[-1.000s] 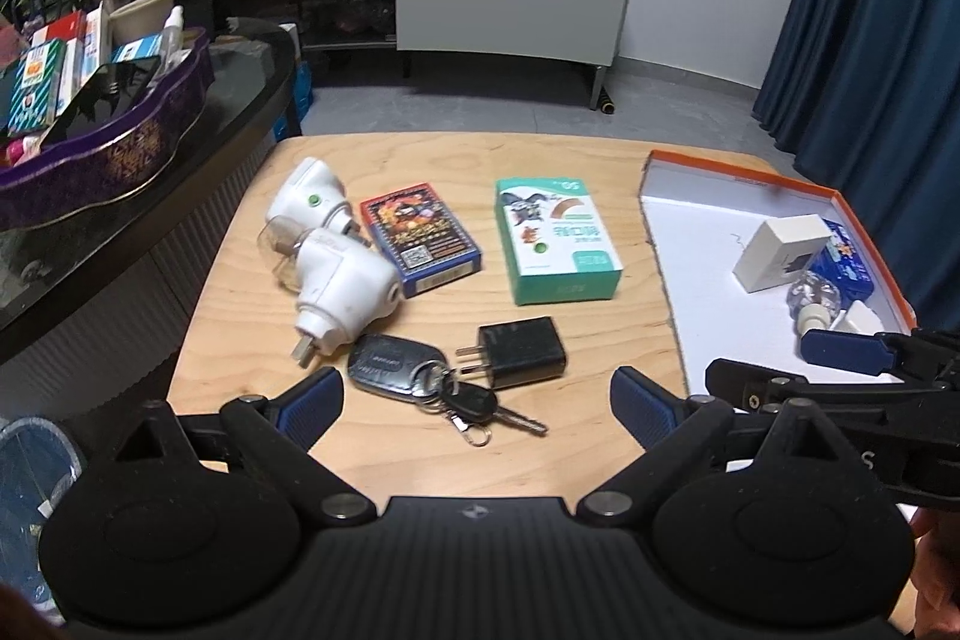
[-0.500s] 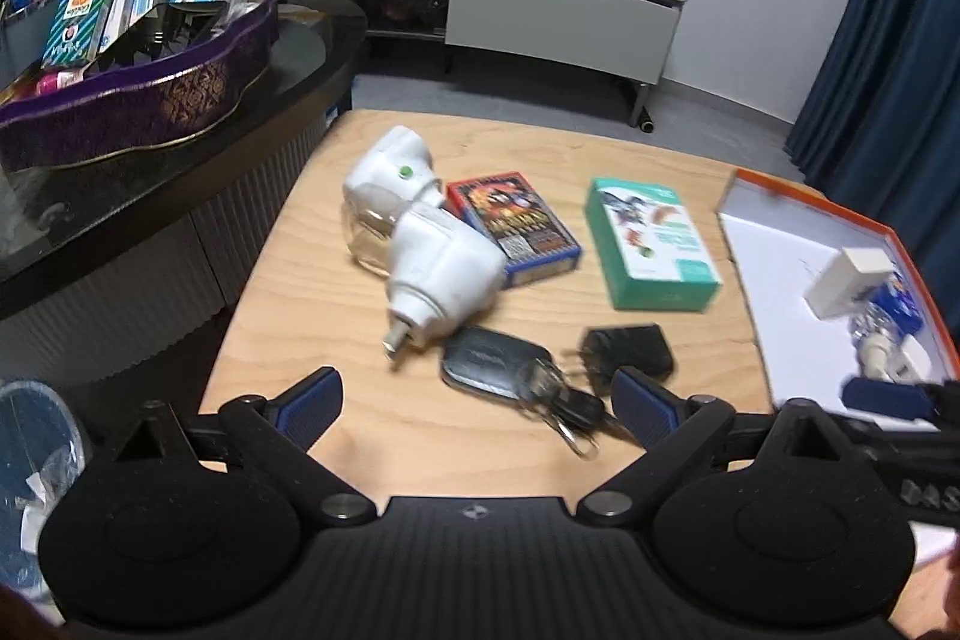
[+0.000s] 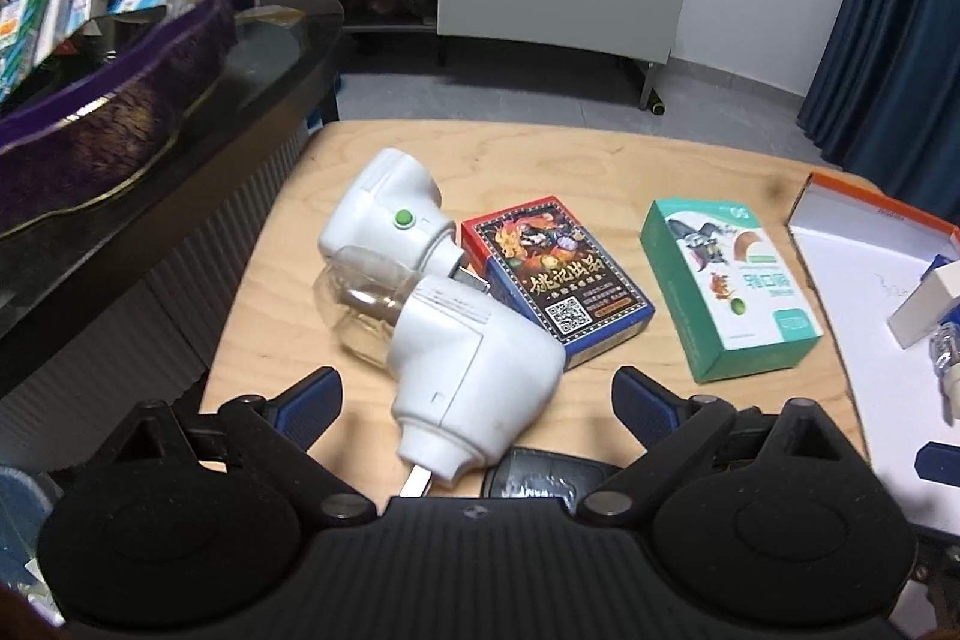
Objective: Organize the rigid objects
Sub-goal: 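Grasp the white plug-in diffuser with left tool while right tool grasps the black charger, then lift the diffuser and black charger and carry them over the orange-rimmed box, then lower the diffuser and black charger slowly into the orange-rimmed box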
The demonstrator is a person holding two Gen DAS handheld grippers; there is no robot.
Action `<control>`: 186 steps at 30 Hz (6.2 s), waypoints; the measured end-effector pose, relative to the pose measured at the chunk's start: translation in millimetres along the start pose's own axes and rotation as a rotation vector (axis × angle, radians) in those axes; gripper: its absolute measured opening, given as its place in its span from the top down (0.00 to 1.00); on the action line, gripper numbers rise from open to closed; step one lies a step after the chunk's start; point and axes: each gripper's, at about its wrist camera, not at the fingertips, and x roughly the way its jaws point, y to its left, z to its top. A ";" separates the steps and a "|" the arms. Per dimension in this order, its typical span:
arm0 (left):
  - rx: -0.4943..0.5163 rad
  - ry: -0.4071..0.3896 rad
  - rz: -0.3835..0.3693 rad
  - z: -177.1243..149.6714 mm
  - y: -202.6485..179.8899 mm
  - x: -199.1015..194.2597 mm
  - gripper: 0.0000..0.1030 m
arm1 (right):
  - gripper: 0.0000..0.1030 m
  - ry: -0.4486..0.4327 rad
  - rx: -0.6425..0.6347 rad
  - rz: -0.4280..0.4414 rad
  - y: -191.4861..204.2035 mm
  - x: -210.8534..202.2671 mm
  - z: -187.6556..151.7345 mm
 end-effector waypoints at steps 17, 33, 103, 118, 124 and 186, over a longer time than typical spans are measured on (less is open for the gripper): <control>-0.057 -0.058 -0.012 -24.0 22.7 -33.9 0.36 | 0.21 0.015 -0.009 0.065 21.3 39.0 19.6; -0.069 -0.109 -0.002 -29.7 21.3 -63.0 0.36 | 0.43 0.010 -0.040 0.078 45.9 51.2 24.6; 0.227 -0.110 -0.278 -69.4 -195.7 -135.8 0.36 | 0.45 -0.223 0.213 -0.237 -124.9 -168.0 -59.3; 0.219 -0.098 -0.280 -69.7 -192.9 -129.0 0.36 | 0.45 -0.205 0.201 -0.227 -120.5 -158.3 -55.0; 0.219 -0.098 -0.280 -69.6 -192.2 -127.8 0.36 | 0.45 -0.201 0.199 -0.226 -119.7 -155.7 -54.1; 0.200 -0.074 -0.285 -72.5 -187.2 -118.4 0.36 | 0.45 -0.156 0.180 -0.202 -110.9 -128.1 -51.6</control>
